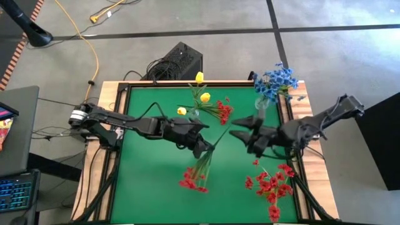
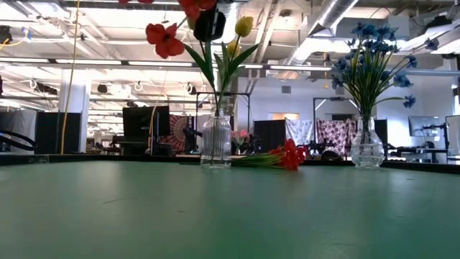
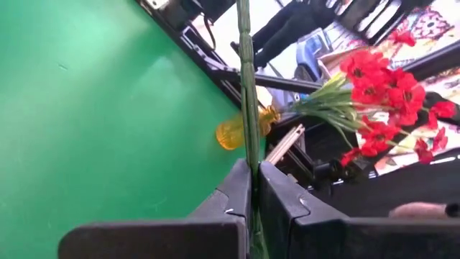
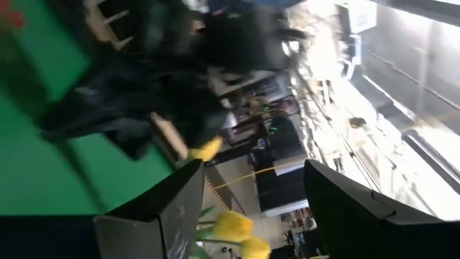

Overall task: Sort flowers into vase by color
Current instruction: Put the bottom red flowers into the yellow vase

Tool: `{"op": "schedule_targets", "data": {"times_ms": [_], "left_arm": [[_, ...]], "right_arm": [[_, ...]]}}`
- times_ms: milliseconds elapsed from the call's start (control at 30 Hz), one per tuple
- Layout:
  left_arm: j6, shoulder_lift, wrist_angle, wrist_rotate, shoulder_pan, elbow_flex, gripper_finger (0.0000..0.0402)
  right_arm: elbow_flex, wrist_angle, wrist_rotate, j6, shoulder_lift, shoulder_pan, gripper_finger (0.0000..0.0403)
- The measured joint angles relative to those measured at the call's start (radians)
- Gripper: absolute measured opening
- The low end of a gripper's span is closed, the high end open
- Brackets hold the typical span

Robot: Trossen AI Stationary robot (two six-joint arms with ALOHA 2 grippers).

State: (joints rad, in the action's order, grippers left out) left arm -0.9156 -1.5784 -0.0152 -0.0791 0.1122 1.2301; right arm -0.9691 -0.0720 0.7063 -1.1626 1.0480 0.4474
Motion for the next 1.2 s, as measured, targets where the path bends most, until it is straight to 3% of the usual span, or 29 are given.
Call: {"op": "schedule_targets", "data": {"times_ms": [500, 933, 1200], "left_arm": [[0.015, 0.0, 0.011, 0.058, -0.046, 0.0, 0.0], [0.028, 0.0, -0.033, 0.08, -0.056, 0.0, 0.0], [0.028, 0.0, -0.029, 0.083, -0.067, 0.0, 0.0]], "right_arm": [[0.0, 0.019, 0.005, -0.037, 0.167, -0.039, 0.0265], [0.0, 0.191, 0.011, 0.028, 0.185, -0.028, 0.0265], [0.0, 0.202, 0.003, 0.012, 0.185, -0.097, 0.0265]]}}
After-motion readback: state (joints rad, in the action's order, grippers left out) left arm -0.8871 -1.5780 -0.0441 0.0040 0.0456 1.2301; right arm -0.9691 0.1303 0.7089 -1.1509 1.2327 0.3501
